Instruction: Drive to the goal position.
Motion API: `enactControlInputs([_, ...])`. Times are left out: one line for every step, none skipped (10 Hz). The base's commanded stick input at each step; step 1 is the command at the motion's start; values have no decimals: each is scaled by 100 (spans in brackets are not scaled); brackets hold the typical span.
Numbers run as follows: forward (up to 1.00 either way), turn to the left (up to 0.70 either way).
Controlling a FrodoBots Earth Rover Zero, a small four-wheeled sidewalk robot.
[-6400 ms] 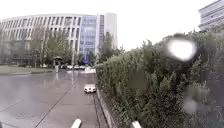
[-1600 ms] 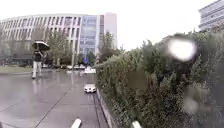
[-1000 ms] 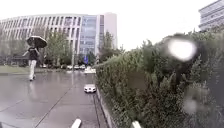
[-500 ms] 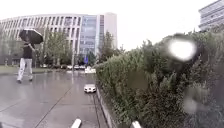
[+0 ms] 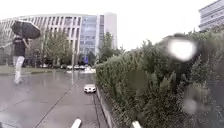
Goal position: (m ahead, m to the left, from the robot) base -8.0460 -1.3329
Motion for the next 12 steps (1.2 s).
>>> enactControlInputs([4,0])
enactControlInputs([4,0])
enactControlInputs([4,0])
enactControlInputs([4,0])
enactControlInputs([4,0])
enactControlInputs([4,0])
enactControlInputs([4,0])
enactControlInputs([4,0])
enactControlInputs([4,0])
enactControlInputs([4,0])
enactControlInputs([4,0])
enactControlInputs([4,0])
